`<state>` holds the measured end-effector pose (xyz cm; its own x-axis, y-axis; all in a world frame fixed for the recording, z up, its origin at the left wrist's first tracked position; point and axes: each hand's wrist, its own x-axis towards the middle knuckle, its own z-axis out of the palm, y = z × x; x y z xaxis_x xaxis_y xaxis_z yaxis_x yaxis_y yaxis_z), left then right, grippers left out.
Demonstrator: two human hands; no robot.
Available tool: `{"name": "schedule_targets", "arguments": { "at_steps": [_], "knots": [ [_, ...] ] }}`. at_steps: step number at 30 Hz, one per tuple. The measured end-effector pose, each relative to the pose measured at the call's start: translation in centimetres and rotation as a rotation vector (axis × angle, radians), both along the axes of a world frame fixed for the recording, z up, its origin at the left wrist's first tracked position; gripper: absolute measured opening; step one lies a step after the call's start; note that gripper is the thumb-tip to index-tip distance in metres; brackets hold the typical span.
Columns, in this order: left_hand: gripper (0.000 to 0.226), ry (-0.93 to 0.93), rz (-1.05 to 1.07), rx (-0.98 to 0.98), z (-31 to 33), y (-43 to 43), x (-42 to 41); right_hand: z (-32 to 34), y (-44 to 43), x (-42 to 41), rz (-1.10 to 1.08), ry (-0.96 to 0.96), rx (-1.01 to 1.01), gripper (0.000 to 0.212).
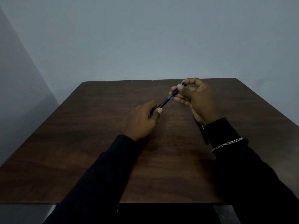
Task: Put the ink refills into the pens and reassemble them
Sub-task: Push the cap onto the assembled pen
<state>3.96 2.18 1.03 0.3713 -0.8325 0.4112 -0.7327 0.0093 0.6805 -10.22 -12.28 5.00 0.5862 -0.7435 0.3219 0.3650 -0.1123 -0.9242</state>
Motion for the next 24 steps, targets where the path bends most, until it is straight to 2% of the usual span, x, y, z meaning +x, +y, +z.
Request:
{"name": "schedule_targets", "arguments": {
  "at_steps": [8, 16, 22, 24],
  "knots": [
    [0.024, -0.022, -0.008, -0.054, 0.0, 0.1, 0.1, -0.8, 1.1, 0.8, 0.031, 0.149, -0.138, 0.012],
    [0.025, 0.021, 0.02, -0.069, -0.6, -0.4, -0.1, -1.2, 1.3, 1.0, -0.021, 0.121, -0.161, 0.01],
    [0.025, 0.189, -0.043, 0.103, 0.1, -1.2, -1.1, -0.8, -0.1, 0.6, -0.065, 0.264, -0.177, 0.007],
    [0.029, 0.209, -0.06, 0.139, 0.6, -1.6, -1.4, -0.5, -0.7, 0.2, -0.065, 0.313, -0.175, 0.013]
  ]
}}
